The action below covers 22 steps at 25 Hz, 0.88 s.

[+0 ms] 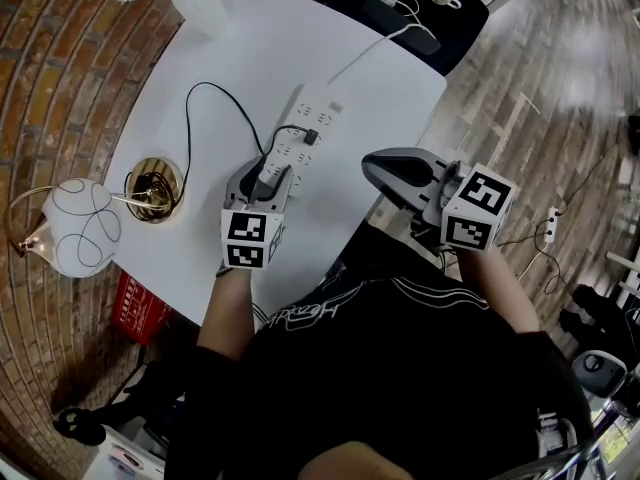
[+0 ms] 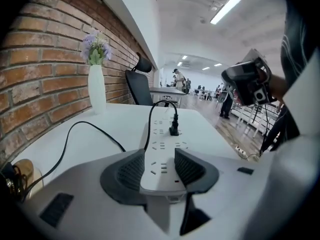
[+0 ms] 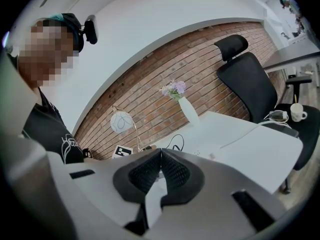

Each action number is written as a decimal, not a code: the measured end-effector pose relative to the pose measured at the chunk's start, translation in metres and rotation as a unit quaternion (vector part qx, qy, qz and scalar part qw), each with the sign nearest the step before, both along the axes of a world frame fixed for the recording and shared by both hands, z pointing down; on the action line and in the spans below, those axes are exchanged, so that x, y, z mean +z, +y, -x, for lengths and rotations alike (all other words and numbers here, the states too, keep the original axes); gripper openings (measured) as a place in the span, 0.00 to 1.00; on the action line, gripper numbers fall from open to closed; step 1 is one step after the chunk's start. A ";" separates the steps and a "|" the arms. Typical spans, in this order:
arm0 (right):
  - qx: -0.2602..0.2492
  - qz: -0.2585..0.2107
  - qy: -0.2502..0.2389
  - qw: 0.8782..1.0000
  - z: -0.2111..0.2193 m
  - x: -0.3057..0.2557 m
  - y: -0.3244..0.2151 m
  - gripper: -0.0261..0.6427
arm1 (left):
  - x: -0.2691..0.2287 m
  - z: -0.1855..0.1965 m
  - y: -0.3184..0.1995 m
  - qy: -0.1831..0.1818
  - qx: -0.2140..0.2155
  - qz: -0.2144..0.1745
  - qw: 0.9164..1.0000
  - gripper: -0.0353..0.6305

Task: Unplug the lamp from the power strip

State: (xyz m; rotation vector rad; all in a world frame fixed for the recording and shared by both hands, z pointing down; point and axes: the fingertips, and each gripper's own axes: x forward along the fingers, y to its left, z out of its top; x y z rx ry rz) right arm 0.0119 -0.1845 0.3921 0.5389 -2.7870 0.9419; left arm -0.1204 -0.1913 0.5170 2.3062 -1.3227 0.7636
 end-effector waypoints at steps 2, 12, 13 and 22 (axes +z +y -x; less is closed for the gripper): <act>-0.001 0.001 0.005 1.000 0.002 0.004 0.000 0.03 | 0.000 0.000 0.000 0.006 0.004 0.004 1.000 0.33; -0.014 -0.046 0.066 0.997 0.027 0.044 -0.025 0.03 | -0.001 0.001 -0.001 0.016 0.006 -0.002 1.000 0.34; -0.015 -0.057 0.077 0.995 0.030 0.050 -0.029 0.03 | -0.001 0.001 -0.001 0.016 0.006 -0.003 1.000 0.34; -0.056 -0.181 0.169 0.967 0.078 0.086 -0.044 0.15 | 0.001 0.002 -0.001 0.018 0.005 -0.005 1.000 0.33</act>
